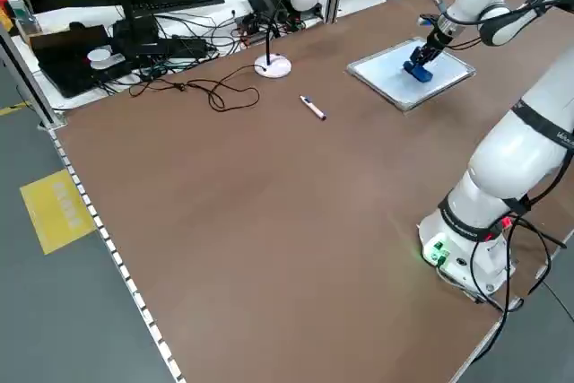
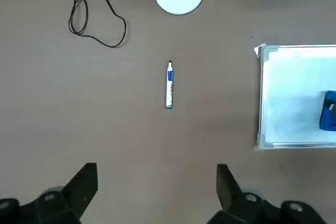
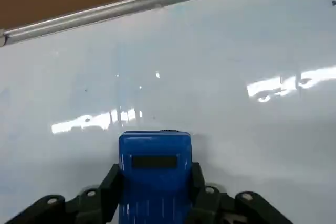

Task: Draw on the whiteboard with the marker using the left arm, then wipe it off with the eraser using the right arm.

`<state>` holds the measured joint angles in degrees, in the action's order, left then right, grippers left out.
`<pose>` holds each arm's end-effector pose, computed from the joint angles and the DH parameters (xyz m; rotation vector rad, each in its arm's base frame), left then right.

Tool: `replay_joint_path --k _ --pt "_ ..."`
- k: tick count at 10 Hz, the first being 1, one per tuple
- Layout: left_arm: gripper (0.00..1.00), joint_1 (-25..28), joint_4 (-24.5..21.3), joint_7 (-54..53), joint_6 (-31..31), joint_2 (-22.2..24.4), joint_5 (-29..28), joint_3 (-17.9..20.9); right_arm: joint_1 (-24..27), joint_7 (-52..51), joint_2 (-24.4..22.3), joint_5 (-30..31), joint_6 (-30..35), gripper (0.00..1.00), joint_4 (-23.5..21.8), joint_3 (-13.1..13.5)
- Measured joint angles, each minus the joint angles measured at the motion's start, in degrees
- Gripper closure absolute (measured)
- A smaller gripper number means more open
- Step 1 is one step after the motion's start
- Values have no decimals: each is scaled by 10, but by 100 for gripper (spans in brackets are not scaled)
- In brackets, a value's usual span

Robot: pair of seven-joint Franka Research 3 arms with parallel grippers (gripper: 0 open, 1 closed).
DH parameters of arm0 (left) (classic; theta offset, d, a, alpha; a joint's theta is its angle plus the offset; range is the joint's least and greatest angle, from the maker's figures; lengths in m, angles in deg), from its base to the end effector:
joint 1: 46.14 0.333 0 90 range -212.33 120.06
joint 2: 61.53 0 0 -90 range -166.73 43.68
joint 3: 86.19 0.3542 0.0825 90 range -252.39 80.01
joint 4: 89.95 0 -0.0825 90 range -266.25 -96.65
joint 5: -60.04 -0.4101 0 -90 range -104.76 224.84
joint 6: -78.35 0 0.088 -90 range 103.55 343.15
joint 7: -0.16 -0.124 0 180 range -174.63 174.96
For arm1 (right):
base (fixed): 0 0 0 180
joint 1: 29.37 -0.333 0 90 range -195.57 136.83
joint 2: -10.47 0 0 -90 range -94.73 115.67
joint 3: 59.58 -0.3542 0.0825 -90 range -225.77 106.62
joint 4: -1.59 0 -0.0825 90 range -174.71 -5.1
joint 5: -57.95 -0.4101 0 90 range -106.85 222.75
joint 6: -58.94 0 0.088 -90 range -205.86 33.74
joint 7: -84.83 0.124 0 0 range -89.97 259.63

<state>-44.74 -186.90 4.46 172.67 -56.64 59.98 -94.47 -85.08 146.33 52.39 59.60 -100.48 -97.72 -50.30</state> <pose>0.5535 -0.0702 0.6397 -3.1307 0.0701 -0.0621 0.5002 0.5488 0.1886 -2.9056 0.2608 -0.4182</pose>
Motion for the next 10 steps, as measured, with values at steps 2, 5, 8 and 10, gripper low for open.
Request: replay_joint_path --k 2,5,8,10 --pt "0 0 0 0 0 0 0 0 -2 11 2 2 1 44 3 1" --pt "0 1 0 0 0 0 0 1 3 13 0 2 28 44 13 0" --pt "0 3 0 0 0 0 0 2 38 -6 -18 1 119 44 31 -2" --pt "0 3 0 0 0 0 0 2 80 -34 -51 0 174 44 35 -23"
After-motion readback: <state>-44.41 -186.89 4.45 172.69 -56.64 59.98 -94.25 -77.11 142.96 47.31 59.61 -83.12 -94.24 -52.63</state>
